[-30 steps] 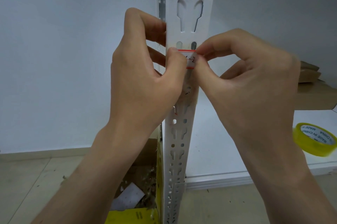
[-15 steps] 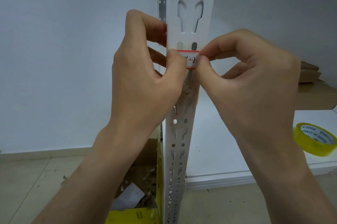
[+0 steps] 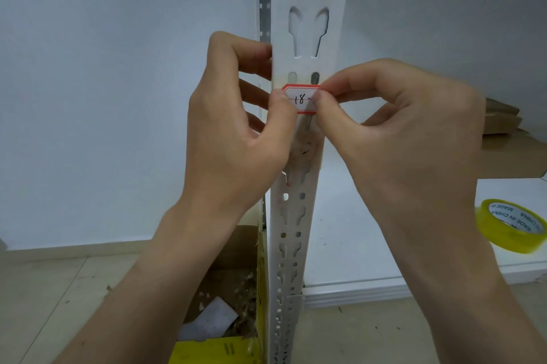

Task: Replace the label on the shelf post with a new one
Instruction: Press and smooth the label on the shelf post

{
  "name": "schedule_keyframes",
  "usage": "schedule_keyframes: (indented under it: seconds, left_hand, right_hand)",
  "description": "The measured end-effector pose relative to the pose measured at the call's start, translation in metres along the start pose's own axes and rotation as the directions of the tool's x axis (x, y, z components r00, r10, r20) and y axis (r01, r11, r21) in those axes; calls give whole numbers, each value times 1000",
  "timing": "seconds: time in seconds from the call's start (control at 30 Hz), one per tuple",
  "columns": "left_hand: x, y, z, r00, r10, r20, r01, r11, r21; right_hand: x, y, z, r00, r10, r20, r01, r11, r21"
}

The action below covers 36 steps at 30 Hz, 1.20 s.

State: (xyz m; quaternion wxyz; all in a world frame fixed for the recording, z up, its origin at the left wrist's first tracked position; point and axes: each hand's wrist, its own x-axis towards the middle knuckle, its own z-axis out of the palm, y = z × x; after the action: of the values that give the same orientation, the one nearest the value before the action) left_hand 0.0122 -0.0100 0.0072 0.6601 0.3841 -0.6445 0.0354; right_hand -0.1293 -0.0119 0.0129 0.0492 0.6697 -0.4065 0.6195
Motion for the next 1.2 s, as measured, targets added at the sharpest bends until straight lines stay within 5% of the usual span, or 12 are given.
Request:
schedule_keyframes:
  seconds: [0.67, 1.2]
  left_hand:
    - [-1, 6, -2, 999, -37, 9, 37, 999, 37]
    - [0, 5, -2, 1000, -19, -4, 20, 999, 33]
  right_hand:
    - [1, -1, -4, 1000, 7, 29, -8, 999, 36]
    - [5, -10, -1, 995, 86, 44, -82, 992, -95]
